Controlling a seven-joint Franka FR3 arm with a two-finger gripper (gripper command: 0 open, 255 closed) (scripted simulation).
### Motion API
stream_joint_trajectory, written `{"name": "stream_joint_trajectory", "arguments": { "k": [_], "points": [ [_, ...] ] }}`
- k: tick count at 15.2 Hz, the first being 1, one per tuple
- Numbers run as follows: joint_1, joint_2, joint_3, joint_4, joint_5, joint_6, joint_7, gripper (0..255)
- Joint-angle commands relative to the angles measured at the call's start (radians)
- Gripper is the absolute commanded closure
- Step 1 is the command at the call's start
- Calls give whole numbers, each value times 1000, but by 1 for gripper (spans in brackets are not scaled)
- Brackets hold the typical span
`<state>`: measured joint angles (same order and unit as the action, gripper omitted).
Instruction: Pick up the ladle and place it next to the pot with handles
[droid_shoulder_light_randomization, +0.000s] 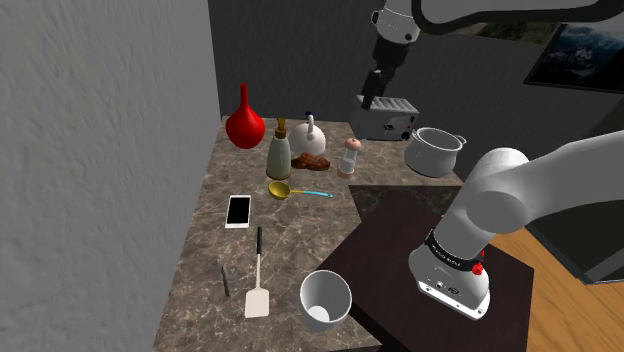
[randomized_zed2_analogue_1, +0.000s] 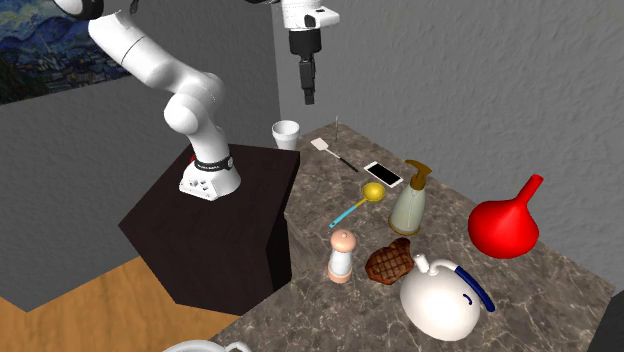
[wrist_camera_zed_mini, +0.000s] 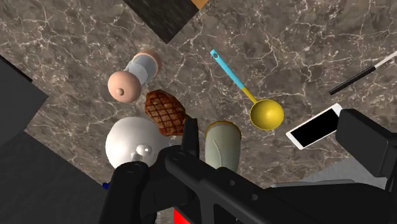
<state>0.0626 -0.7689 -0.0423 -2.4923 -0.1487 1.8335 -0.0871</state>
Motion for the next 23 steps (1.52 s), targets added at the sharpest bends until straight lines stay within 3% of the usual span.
{"name": "stream_joint_trajectory", "arguments": {
  "k": [1,12,23],
  "points": [
    [10,36,-16,-41,-11,84,-32,0],
    [63,348,-86,-162,-56,536,-187,0],
    [112,811,-115,-99,-36,954,-368,0]
  ]
}}
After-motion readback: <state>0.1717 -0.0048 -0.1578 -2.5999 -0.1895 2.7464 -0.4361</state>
